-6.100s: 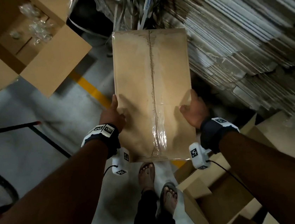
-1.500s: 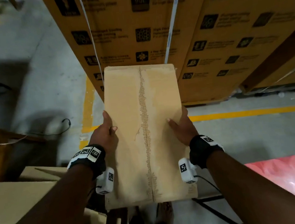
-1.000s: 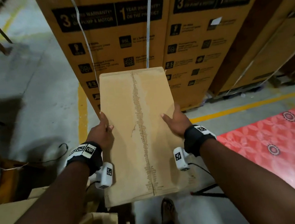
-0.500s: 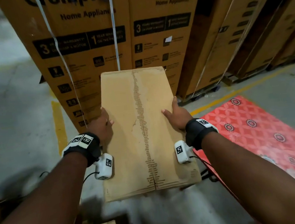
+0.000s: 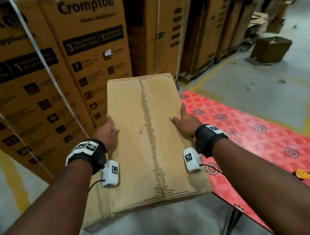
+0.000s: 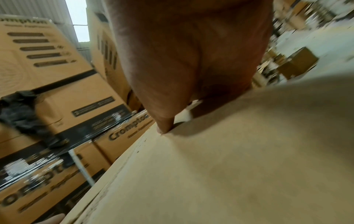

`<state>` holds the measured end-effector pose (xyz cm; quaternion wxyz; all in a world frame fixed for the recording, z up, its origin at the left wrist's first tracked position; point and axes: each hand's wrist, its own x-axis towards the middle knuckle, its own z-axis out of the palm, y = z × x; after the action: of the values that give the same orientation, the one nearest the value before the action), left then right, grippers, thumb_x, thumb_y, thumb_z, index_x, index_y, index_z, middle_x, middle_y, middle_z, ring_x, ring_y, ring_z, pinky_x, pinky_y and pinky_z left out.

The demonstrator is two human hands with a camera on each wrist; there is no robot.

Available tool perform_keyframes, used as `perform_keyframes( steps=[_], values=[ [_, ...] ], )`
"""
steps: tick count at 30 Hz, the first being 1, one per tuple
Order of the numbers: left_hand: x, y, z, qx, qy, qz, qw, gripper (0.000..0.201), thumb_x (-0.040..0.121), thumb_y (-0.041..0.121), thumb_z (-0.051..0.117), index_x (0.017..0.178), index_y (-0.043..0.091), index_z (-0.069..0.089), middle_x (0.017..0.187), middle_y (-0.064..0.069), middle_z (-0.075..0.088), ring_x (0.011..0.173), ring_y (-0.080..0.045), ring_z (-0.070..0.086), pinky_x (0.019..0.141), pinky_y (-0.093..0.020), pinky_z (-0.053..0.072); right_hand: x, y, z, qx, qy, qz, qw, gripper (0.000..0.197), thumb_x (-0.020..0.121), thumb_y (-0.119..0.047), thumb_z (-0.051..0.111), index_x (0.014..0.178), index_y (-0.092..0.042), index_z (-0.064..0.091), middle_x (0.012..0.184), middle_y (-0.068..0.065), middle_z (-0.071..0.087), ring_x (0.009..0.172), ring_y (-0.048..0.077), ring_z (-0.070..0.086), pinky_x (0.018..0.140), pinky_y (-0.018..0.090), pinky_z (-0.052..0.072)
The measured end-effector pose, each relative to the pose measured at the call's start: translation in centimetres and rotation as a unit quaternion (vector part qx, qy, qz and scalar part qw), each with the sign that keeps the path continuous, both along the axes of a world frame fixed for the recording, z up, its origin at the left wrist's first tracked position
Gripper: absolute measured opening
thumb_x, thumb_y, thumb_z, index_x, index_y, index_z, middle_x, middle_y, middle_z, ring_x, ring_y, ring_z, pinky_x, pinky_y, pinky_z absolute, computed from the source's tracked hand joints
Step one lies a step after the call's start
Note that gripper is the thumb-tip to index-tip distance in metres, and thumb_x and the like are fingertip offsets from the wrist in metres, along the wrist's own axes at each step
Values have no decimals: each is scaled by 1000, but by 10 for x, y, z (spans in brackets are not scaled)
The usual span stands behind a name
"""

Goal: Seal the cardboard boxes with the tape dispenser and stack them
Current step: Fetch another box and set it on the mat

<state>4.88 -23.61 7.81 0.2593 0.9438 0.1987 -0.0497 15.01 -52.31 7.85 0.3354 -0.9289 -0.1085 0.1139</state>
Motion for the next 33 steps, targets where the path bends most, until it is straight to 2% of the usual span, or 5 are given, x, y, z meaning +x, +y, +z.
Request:
perform_keyframes(
  steps=[12, 15, 24, 28, 33],
  values=[
    [54, -234, -15, -27, -13, -160, 987, 67, 101, 27, 48, 150, 1, 11, 143, -23, 45, 127, -38, 45, 99, -35, 37, -49, -256, -18, 15, 17, -173, 985, 87, 99, -51, 49, 158, -20, -6, 141, 16, 55, 120, 35, 58, 92, 33, 45],
    [69, -266, -23, -38, -3, -205, 978, 68, 99, 29, 50, 151, 7, 13, 136, -23, 51, 122, -38, 51, 96, -36, 41, -59, -294, -24, 22, 22, -204, 978, 87, 99, -51, 50, 158, -20, -6, 138, 16, 57, 118, 35, 59, 90, 31, 45],
    [115, -324, -32, -36, 5, -287, 957, 63, 97, 29, 52, 148, 10, 19, 132, -21, 55, 115, -37, 55, 93, -37, 44, -60, -347, -38, 33, 47, -271, 961, 91, 98, -52, 51, 158, -18, -9, 142, 19, 53, 120, 36, 58, 98, 38, 49],
    [135, -333, -33, -22, 18, -295, 955, 65, 100, 29, 49, 150, 8, 16, 139, -21, 50, 125, -36, 50, 98, -34, 39, -45, -350, -39, 42, 55, -291, 954, 92, 97, -51, 53, 158, -19, -7, 141, 18, 53, 119, 36, 59, 98, 38, 50],
    [169, -336, -36, -7, 22, -320, 947, 46, 98, 29, 52, 135, 8, 36, 130, -19, 56, 116, -35, 54, 91, -35, 41, -21, -354, -39, 27, 74, -302, 950, 89, 98, -50, 53, 158, -16, -3, 140, 16, 54, 118, 34, 58, 84, 28, 44]
  ],
)
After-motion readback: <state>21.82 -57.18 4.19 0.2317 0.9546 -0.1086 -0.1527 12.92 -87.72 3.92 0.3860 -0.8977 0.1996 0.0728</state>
